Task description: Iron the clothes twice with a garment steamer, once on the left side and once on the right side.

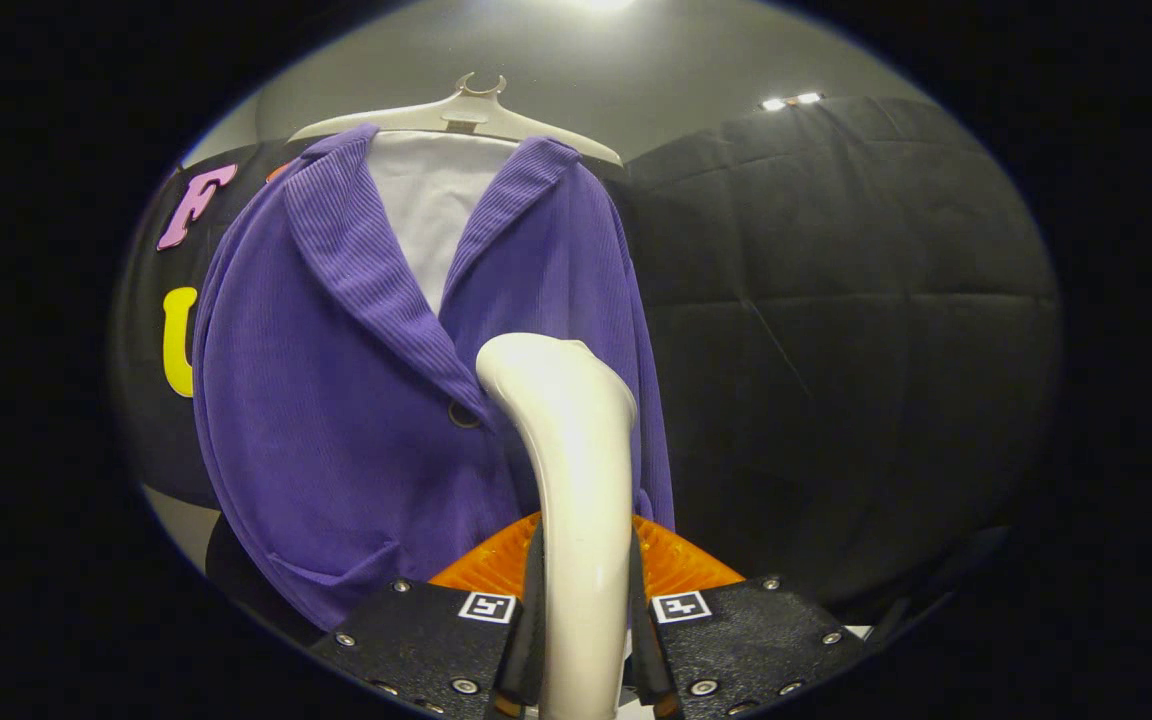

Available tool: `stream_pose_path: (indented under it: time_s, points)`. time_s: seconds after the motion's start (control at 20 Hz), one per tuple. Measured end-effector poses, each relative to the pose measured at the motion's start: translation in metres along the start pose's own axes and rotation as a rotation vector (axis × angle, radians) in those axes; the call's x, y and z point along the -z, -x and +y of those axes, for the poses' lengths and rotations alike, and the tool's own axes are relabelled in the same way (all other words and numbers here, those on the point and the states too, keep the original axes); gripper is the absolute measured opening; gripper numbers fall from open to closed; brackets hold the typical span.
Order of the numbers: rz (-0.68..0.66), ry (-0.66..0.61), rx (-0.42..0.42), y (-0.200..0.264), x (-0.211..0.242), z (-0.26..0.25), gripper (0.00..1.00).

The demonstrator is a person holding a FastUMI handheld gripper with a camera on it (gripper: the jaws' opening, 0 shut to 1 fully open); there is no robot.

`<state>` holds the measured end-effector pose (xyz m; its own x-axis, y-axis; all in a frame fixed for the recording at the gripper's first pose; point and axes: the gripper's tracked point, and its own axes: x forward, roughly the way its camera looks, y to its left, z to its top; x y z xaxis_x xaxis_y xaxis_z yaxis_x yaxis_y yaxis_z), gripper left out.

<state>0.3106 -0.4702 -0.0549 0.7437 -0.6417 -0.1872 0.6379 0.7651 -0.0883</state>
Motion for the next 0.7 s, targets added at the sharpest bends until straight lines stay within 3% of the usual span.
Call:
stream_pose_path:
  time_s: [0.7]
  points:
    - [0.153, -0.006, 0.033, 0.007, 0.111, -0.014, 0.35]
